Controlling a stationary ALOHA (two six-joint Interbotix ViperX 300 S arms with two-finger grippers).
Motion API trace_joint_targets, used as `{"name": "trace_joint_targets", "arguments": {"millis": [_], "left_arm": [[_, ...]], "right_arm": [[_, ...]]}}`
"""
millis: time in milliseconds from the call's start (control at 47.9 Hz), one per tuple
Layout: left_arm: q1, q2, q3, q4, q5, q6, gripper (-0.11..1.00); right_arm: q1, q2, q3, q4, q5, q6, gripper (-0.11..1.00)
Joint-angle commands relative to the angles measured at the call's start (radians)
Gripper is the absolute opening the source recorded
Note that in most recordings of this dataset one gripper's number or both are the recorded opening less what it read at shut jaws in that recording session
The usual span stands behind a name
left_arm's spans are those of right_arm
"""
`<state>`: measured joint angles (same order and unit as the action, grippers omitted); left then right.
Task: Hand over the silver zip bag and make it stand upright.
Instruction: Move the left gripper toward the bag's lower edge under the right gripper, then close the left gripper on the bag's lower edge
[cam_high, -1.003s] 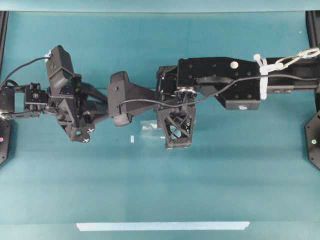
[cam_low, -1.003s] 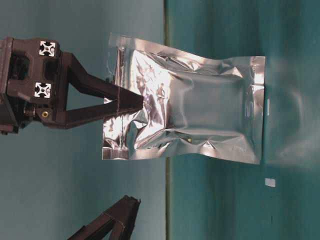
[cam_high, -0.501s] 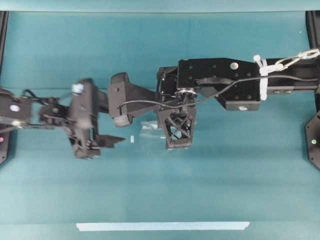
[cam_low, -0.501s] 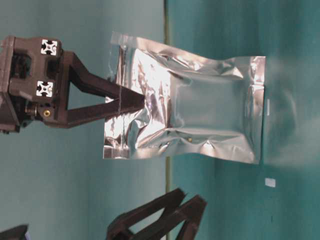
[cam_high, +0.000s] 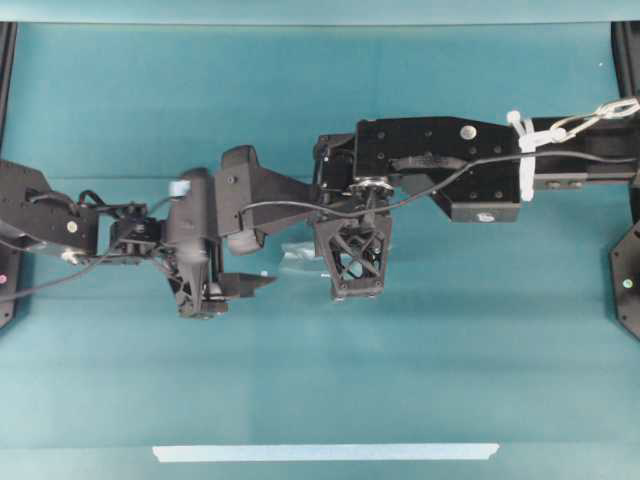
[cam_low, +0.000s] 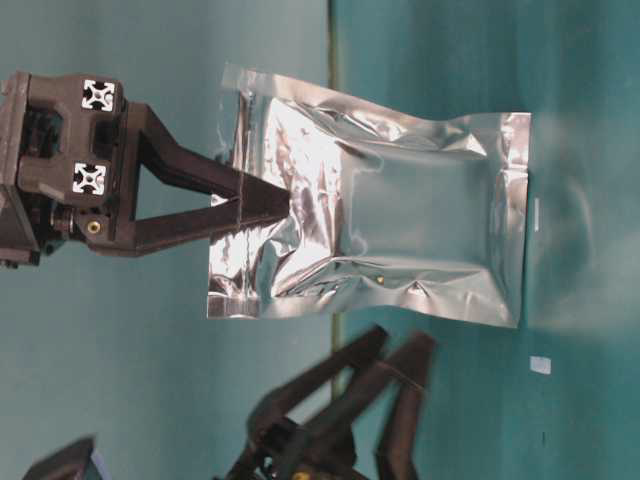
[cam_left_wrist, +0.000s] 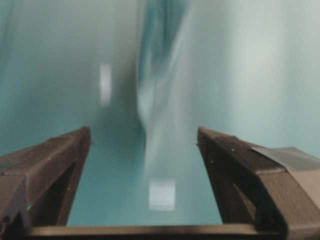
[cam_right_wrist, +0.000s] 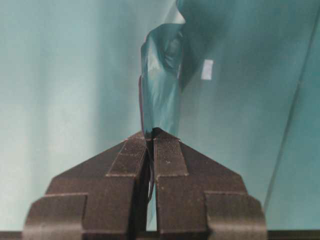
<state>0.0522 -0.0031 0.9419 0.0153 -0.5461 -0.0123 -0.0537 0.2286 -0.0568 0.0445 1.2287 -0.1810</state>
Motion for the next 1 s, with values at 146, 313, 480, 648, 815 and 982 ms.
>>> {"name": "trace_joint_targets", "arguments": {"millis": [146, 313, 480, 648, 815, 982], "left_arm": [[0.003, 0.037, -0.002, 0.002, -0.081, -0.002, 0.93], [0.003, 0.092, -0.020, 0.002, -0.144, -0.002, 0.93], [0.003, 0.158, -0.043, 0.002, -0.218, -0.005, 0.93], [0.011, 0.215, -0.067, 0.002, -0.241, -0.002, 0.93], [0.014, 0.268, -0.095, 0.002, -0.330, -0.002, 0.93], [0.017, 0.308, -0.112, 0.002, -0.376, -0.003, 0.93]], "right_arm": [[0.008, -0.014, -0.005, 0.000, -0.015, 0.026, 0.03], [0.008, -0.014, -0.005, 0.000, -0.021, 0.032, 0.03], [0.008, -0.015, -0.003, 0.000, -0.021, 0.034, 0.03], [0.008, -0.014, 0.000, -0.002, -0.021, 0.034, 0.03], [0.009, -0.015, 0.009, 0.000, -0.021, 0.034, 0.03], [0.009, -0.014, 0.015, 0.000, -0.021, 0.035, 0.03]]}}
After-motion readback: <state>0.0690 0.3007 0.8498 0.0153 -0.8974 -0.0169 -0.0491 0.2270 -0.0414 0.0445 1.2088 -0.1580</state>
